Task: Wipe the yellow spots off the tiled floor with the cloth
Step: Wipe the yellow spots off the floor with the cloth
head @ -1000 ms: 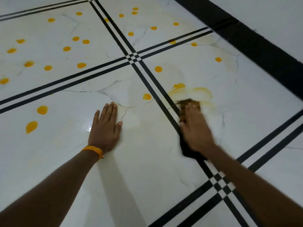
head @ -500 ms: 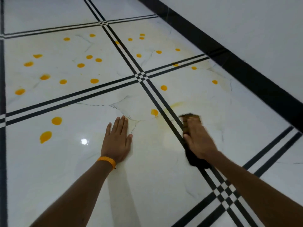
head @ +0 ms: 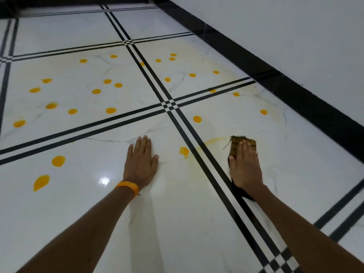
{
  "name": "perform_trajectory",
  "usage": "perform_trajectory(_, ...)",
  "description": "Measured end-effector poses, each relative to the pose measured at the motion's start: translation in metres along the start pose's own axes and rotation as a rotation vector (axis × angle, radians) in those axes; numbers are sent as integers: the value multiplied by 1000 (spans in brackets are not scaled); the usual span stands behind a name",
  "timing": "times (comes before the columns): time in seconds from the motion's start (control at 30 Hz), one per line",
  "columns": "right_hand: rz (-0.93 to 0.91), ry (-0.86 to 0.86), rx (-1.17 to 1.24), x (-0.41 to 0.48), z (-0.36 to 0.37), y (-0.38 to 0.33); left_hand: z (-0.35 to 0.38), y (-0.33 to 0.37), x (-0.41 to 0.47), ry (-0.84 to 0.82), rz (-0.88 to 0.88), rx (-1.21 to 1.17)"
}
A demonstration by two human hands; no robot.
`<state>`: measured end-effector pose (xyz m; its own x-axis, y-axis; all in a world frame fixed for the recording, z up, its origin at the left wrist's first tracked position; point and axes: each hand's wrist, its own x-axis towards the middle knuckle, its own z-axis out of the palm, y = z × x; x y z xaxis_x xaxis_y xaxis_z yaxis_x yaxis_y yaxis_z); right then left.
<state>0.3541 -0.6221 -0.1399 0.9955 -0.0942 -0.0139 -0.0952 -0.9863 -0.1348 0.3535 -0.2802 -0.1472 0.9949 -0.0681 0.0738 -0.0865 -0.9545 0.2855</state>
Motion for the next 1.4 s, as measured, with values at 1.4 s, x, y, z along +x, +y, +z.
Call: perform_trajectory(1.4, -620, -15, 6, 11, 8, -13, 0, 17, 10, -7, 0, 95)
